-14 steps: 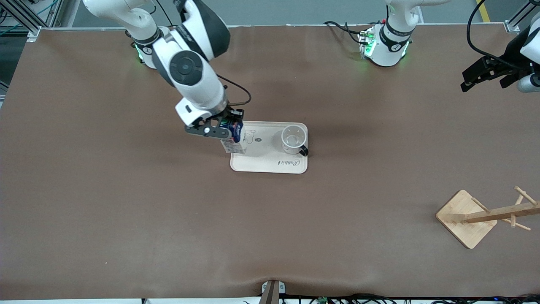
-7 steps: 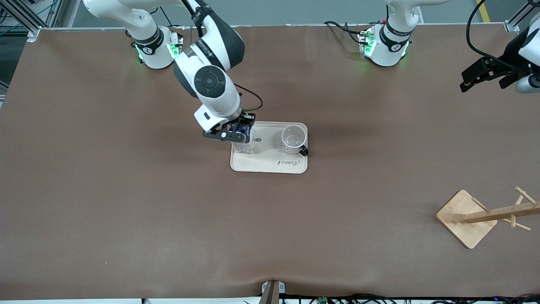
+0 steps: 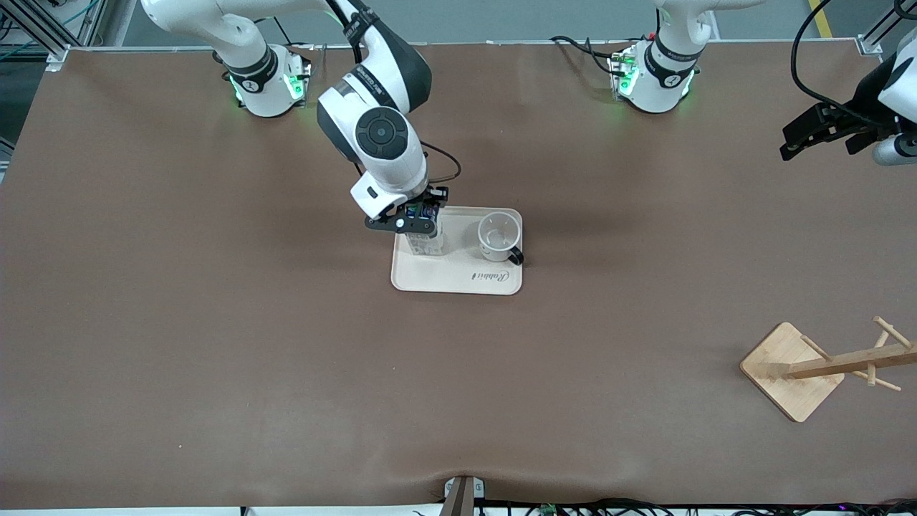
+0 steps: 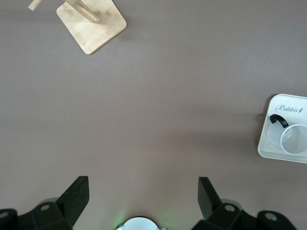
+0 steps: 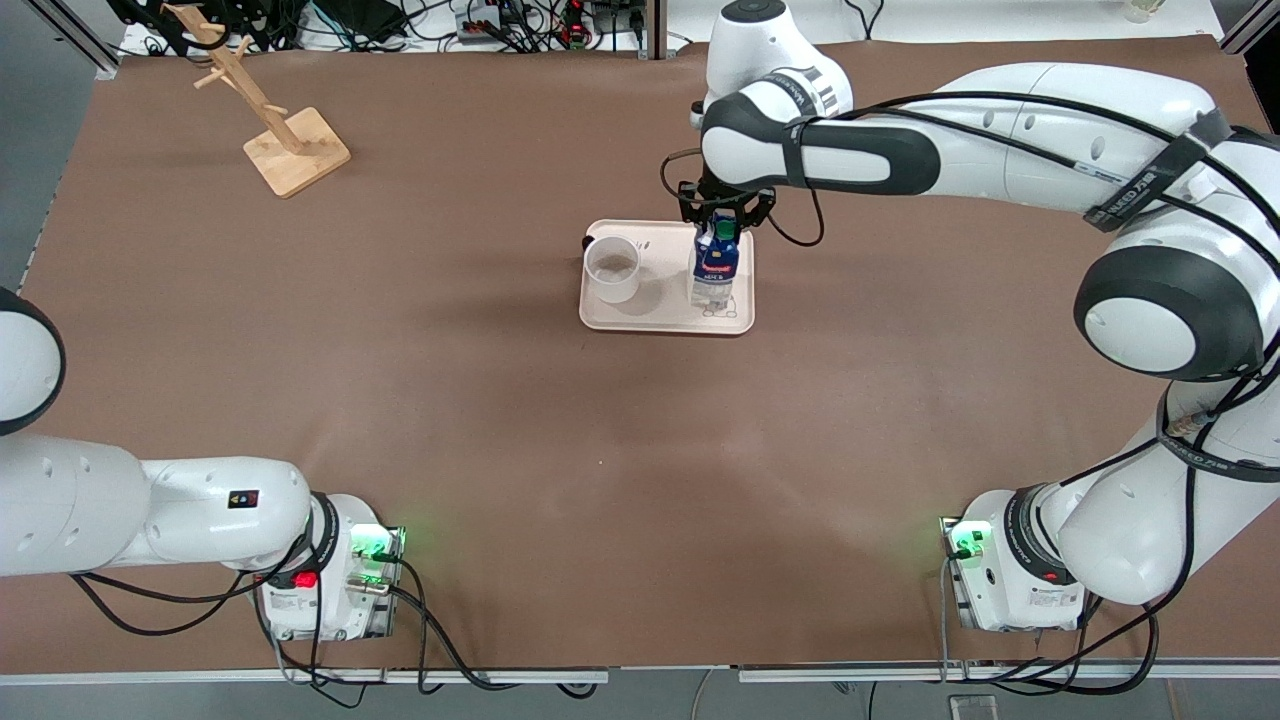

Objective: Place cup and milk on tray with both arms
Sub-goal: 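Carry the milk carton with the right gripper and set it on the tray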

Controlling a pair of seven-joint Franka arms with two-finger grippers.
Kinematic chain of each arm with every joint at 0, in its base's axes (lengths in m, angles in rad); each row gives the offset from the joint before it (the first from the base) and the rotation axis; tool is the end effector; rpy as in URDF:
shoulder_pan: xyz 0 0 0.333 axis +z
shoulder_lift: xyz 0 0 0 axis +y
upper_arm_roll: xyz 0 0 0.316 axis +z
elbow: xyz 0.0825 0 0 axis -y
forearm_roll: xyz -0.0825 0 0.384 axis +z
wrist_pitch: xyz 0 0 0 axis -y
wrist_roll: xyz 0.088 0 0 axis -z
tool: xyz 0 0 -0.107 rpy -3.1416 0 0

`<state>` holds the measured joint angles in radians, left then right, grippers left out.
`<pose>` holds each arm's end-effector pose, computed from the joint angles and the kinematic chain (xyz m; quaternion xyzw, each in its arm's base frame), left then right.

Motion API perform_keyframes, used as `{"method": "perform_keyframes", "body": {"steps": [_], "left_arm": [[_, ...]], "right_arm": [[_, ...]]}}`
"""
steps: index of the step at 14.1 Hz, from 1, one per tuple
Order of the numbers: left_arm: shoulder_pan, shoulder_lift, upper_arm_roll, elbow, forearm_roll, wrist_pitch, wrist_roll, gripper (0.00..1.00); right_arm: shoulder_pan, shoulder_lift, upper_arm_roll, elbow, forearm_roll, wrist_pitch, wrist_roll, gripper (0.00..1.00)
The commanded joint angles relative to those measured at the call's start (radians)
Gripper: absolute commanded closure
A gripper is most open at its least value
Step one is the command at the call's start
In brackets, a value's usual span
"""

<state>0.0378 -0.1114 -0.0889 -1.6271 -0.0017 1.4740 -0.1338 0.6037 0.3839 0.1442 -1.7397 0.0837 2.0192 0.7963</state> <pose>0.5085 -0.0290 0.6489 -0.9989 -0.0416 0.0206 0.0060 0.4721 0.4342 0.3508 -0.9955 0.0479 0.0807 0.0105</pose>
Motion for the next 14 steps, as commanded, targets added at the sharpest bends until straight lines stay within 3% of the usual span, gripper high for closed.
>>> {"method": "perform_keyframes", "body": {"steps": [1, 2, 3, 4, 7, 12, 14], "left_arm": [[0.002, 0.007, 0.005, 0.007, -0.017, 0.005, 0.022, 0.00], [0.002, 0.009, 0.005, 0.007, -0.017, 0.005, 0.022, 0.00], [0.001, 0.004, 0.005, 0.006, -0.017, 0.002, 0.020, 0.00], [-0.001, 0.000, 0.005, 0.007, -0.017, -0.001, 0.020, 0.00], [0.004, -0.001, 0.008, 0.015, -0.017, -0.001, 0.023, 0.00], [0.011, -0.001, 0.006, 0.013, -0.015, -0.008, 0.023, 0.00], [0.013, -0.001, 0.006, 0.013, -0.018, -0.008, 0.025, 0.00]], "right_arm": [[0.011, 0.021, -0.012, -0.001, -0.047, 0.053, 0.009, 0.52], [0.011, 0.021, -0.012, -0.001, -0.048, 0.056, 0.009, 0.24], [0.013, 0.021, -0.012, -0.001, -0.050, 0.056, 0.011, 0.17], [0.011, 0.021, -0.012, -0.001, -0.048, 0.050, 0.012, 0.00], [0.013, -0.003, -0.009, 0.017, -0.045, -0.002, 0.075, 0.00], [0.022, -0.010, -0.011, 0.204, -0.039, -0.371, 0.144, 0.00], [0.022, -0.011, -0.012, 0.233, -0.042, -0.479, 0.146, 0.00]]}}
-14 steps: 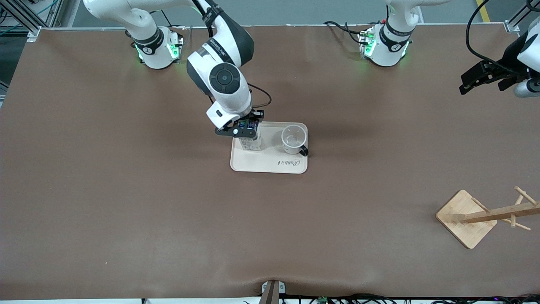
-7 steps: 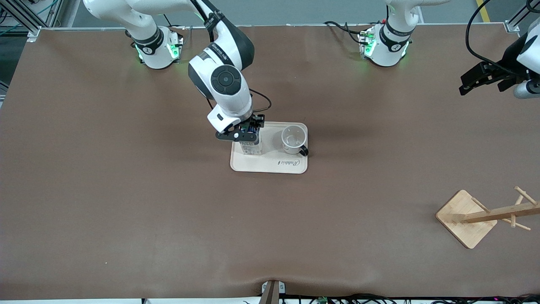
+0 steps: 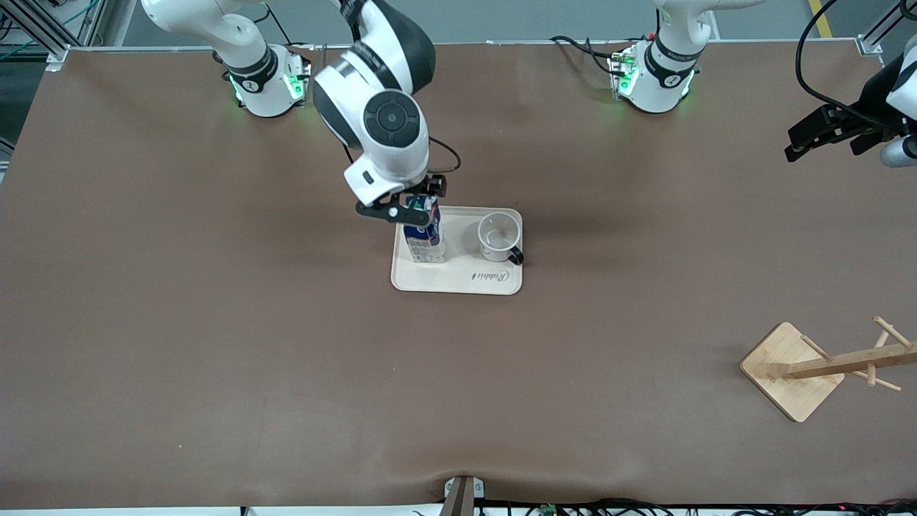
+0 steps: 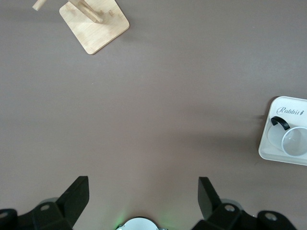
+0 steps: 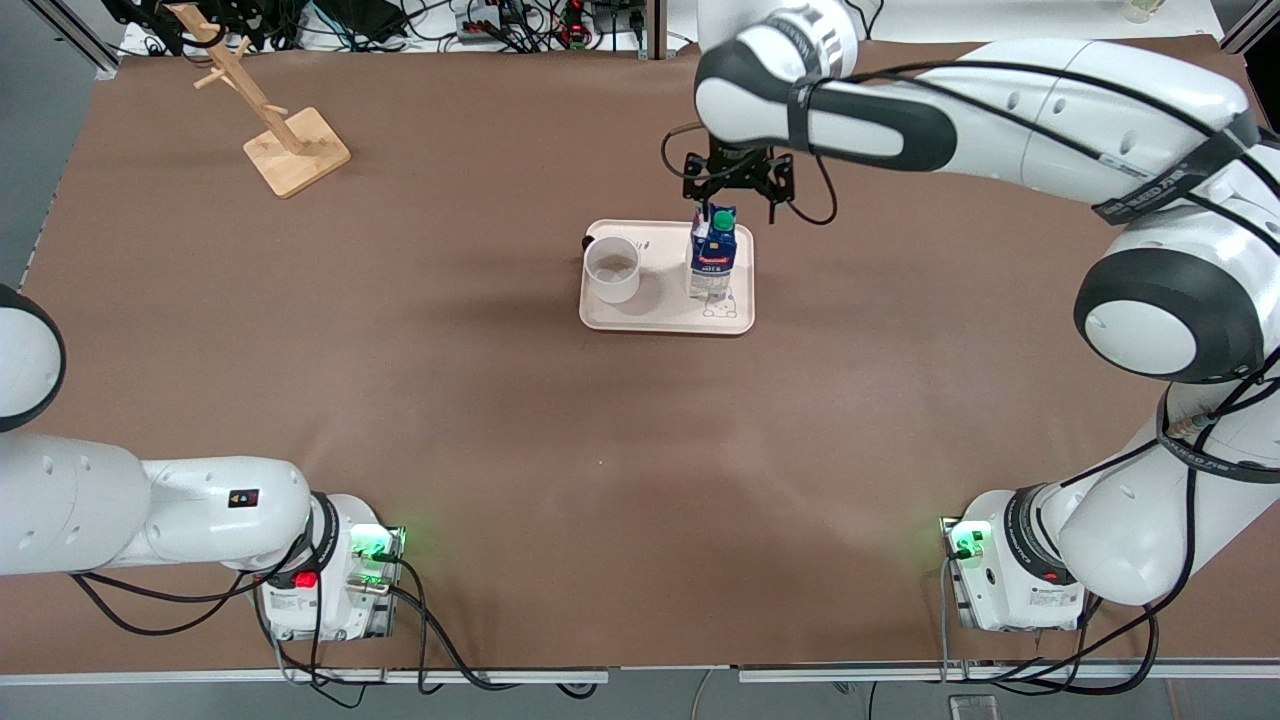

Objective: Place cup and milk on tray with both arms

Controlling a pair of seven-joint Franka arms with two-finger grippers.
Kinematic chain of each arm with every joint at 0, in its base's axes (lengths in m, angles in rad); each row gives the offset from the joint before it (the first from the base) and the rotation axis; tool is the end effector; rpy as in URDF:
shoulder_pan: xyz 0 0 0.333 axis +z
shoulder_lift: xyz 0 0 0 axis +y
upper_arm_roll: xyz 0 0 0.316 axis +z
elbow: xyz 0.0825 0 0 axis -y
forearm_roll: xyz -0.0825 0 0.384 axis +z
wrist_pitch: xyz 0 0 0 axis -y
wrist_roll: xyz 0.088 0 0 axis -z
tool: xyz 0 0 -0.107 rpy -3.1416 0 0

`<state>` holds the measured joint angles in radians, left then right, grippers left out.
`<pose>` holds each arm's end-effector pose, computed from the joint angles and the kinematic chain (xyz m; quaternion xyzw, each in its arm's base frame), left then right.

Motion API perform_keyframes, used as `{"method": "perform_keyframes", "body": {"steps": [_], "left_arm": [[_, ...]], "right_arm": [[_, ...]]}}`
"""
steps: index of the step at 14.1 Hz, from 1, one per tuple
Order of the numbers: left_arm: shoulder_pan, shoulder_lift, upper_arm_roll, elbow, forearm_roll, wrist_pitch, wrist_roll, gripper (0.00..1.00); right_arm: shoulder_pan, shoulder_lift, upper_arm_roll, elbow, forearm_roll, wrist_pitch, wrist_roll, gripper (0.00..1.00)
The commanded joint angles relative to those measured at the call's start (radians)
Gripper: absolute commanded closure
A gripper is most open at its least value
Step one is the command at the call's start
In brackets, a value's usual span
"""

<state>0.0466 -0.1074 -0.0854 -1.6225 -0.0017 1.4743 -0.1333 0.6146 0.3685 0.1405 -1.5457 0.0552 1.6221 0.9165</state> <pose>0.5102 -0.0226 0.6491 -0.9987 -0.0475 0.0202 0.0055 0.4644 0.4307 0.4211 0.9845 -0.0860 -0.1354 0.0713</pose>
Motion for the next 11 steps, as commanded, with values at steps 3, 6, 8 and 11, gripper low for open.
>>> {"method": "perform_keyframes", "body": {"steps": [3, 6, 8, 11], "left_arm": [[0.004, -0.006, 0.003, 0.009, -0.018, -0.009, 0.029, 0.00], [0.003, -0.005, 0.003, 0.009, -0.018, -0.008, 0.029, 0.00], [0.004, -0.005, 0.003, 0.010, -0.021, -0.008, 0.029, 0.00], [0.004, -0.005, 0.003, 0.007, -0.020, -0.011, 0.029, 0.00]], "right_arm": [[-0.001, 0.001, -0.013, 0.128, 0.006, -0.110, 0.019, 0.00], [-0.016, 0.000, -0.012, 0.287, 0.011, -0.182, 0.005, 0.00], [-0.065, -0.006, -0.009, 0.332, 0.047, -0.182, 0.005, 0.00], [-0.201, -0.029, -0.007, 0.397, 0.132, -0.244, -0.004, 0.00]]}}
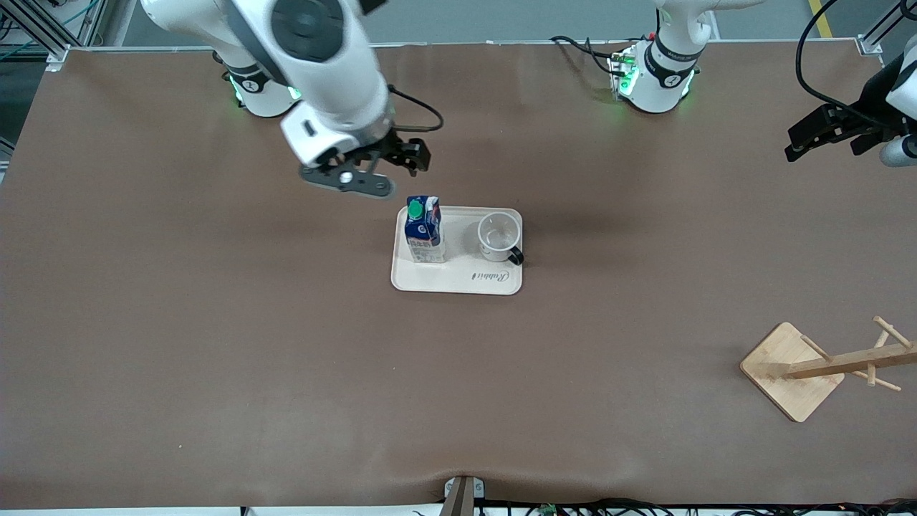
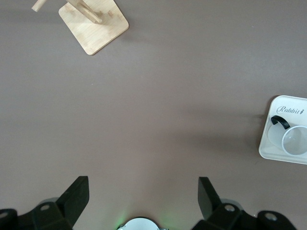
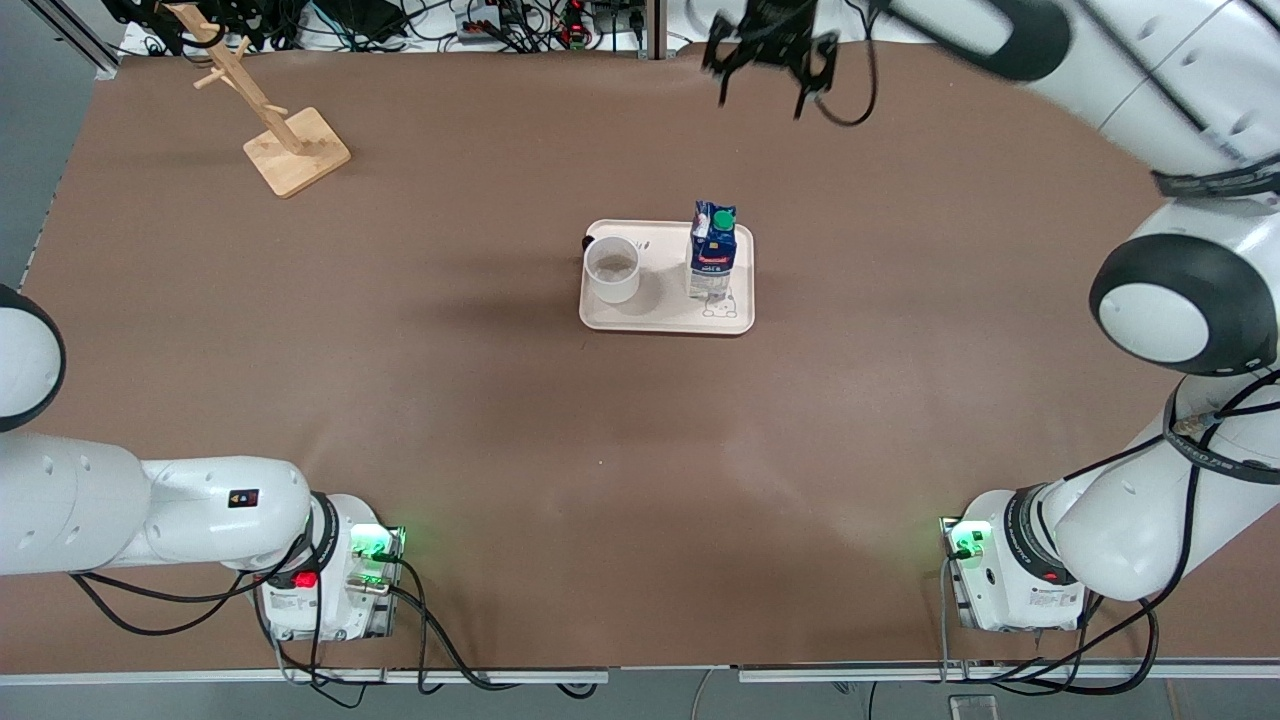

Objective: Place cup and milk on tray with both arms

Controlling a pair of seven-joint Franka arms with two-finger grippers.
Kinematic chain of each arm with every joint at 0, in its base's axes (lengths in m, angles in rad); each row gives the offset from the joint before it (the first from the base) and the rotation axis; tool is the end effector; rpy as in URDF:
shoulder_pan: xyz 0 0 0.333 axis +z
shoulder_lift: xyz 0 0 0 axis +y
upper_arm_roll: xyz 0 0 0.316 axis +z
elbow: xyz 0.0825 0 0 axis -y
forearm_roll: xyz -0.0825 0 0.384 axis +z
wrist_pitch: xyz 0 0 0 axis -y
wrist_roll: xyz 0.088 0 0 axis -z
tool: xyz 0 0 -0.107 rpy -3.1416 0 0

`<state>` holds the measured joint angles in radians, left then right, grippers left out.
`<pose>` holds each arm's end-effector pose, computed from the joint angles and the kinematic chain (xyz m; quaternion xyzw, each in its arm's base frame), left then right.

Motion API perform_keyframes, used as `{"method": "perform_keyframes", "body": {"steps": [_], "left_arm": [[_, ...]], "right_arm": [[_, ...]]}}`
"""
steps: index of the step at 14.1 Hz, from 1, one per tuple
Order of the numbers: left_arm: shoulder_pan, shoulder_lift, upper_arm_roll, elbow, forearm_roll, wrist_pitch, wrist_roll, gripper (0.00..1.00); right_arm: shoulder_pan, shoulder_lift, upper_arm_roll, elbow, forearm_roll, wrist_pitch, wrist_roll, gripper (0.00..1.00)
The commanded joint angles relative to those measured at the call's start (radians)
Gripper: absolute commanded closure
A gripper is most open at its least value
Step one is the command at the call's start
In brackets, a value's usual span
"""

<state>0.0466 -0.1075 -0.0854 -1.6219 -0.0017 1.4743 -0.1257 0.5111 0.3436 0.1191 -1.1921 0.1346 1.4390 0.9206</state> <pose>0.5101 -0.0226 0.6494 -0.9988 -0.0437 0.0199 0.0054 0.5177 0.3791 0.5866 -0.9851 0.1408 0.0943 0.0295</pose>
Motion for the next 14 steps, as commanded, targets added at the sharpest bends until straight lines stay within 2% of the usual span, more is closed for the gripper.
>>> {"method": "perform_keyframes", "body": {"steps": [1, 2, 3, 4, 6, 9, 11, 14], "left_arm": [[0.006, -0.006, 0.003, 0.007, -0.020, -0.020, 0.021, 0.00], [0.006, -0.006, 0.003, 0.008, -0.020, -0.032, 0.020, 0.00], [0.006, -0.008, 0.003, 0.008, -0.020, -0.034, 0.020, 0.00], [0.004, -0.009, 0.003, 0.010, -0.020, -0.041, 0.020, 0.00], [0.004, -0.009, 0.001, 0.010, -0.018, -0.048, 0.017, 0.00], [0.004, -0.012, 0.000, 0.010, -0.015, -0.052, 0.017, 0.00], [0.004, -0.012, 0.001, 0.011, -0.014, -0.052, 0.017, 0.00], [0.004, -0.021, 0.001, 0.013, -0.015, -0.052, 0.014, 0.00]], "right_arm": [[-0.138, -0.024, 0.013, 0.045, 0.051, -0.098, -0.055, 0.00], [-0.169, -0.059, 0.002, 0.043, 0.037, -0.133, -0.136, 0.00], [-0.204, -0.108, 0.005, 0.025, -0.013, -0.156, -0.213, 0.00], [-0.256, -0.151, 0.008, -0.036, -0.061, -0.169, -0.279, 0.00], [-0.351, -0.254, 0.007, -0.177, -0.073, -0.140, -0.432, 0.00], [-0.460, -0.417, 0.007, -0.427, -0.073, 0.009, -0.627, 0.00], [-0.532, -0.449, 0.007, -0.487, -0.073, 0.012, -0.768, 0.00], [-0.604, -0.448, 0.005, -0.494, -0.073, 0.031, -0.940, 0.00]]}}
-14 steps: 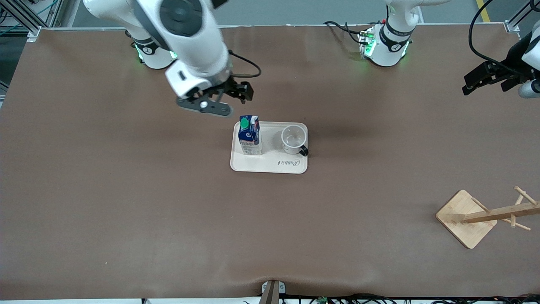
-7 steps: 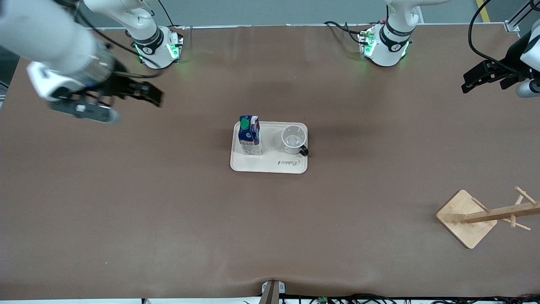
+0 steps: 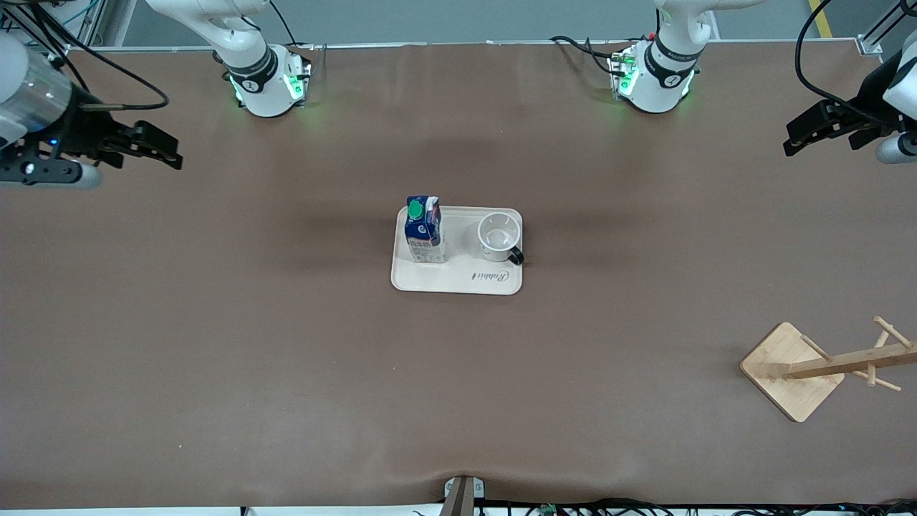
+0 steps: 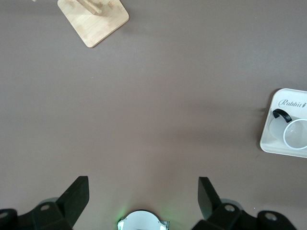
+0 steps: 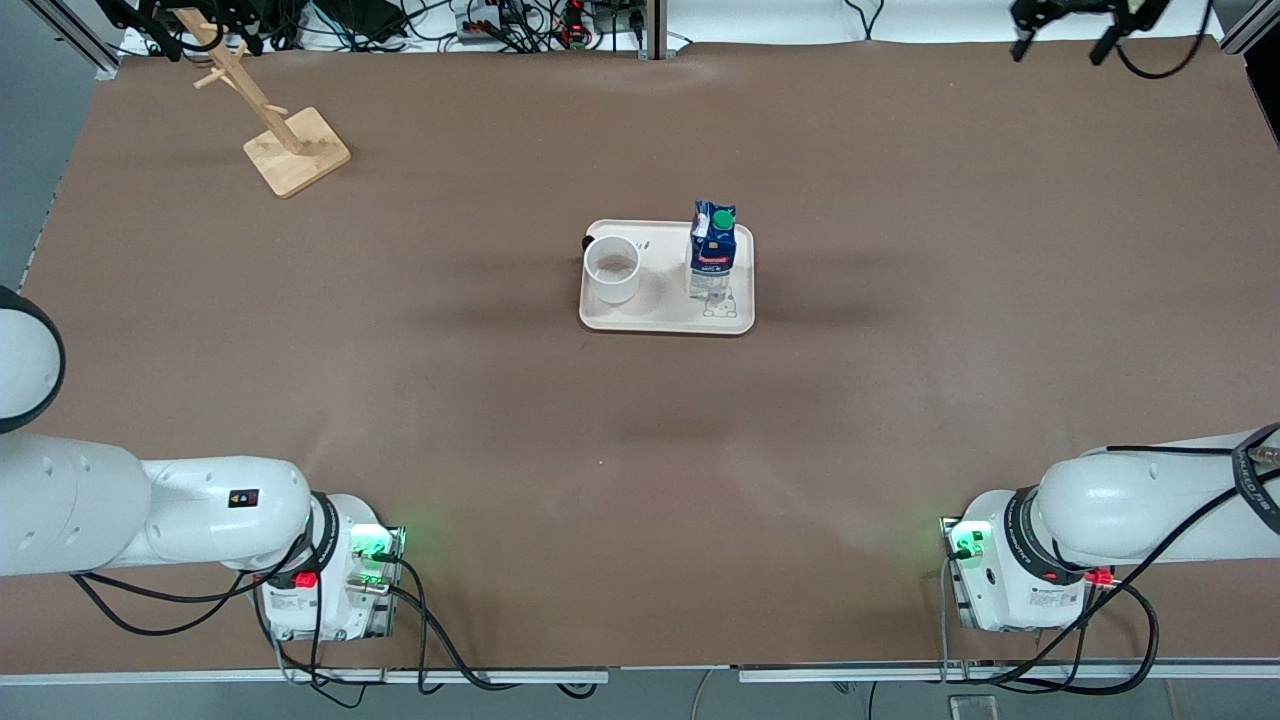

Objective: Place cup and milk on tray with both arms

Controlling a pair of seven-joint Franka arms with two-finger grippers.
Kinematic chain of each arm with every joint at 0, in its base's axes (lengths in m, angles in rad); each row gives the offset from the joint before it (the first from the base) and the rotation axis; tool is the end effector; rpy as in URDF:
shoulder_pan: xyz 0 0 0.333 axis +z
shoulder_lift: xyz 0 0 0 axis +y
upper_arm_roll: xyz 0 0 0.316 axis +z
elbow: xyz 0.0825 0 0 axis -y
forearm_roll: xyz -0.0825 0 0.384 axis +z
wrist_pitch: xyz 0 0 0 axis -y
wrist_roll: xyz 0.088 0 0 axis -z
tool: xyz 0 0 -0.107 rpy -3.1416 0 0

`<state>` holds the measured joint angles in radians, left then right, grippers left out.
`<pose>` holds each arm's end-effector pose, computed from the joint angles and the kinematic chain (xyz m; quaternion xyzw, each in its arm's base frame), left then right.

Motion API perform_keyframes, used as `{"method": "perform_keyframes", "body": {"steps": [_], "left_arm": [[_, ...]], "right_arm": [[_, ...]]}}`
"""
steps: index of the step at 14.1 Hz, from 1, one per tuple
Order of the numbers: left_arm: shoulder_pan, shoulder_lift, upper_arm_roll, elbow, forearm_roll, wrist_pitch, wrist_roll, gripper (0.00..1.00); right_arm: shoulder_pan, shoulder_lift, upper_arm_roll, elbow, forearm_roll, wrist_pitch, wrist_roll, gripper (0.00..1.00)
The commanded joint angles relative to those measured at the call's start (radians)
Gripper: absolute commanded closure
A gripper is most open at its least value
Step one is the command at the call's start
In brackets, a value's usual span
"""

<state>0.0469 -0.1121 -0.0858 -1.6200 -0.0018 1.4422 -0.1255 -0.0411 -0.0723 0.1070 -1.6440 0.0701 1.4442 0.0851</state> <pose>0.5051 -0.0226 0.6499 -0.9985 -0.0436 0.0326 0.0066 0.5155 0.0443 0.6190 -0.9974 0.0078 0.0660 0.0262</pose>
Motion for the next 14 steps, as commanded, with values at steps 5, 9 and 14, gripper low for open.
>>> {"method": "perform_keyframes", "body": {"steps": [5, 9, 14], "left_arm": [[0.004, -0.020, 0.000, 0.009, -0.012, -0.020, 0.010, 0.00], [0.004, -0.020, -0.002, 0.012, -0.007, -0.020, 0.009, 0.00], [-0.001, -0.011, -0.006, 0.022, -0.004, -0.020, 0.012, 0.00]], "right_arm": [[-0.115, -0.027, 0.026, -0.030, -0.010, 0.074, -0.295, 0.00], [-0.105, -0.009, 0.028, 0.024, -0.007, 0.062, -0.292, 0.00], [-0.054, -0.011, 0.028, 0.026, -0.010, 0.051, -0.171, 0.00]]}}
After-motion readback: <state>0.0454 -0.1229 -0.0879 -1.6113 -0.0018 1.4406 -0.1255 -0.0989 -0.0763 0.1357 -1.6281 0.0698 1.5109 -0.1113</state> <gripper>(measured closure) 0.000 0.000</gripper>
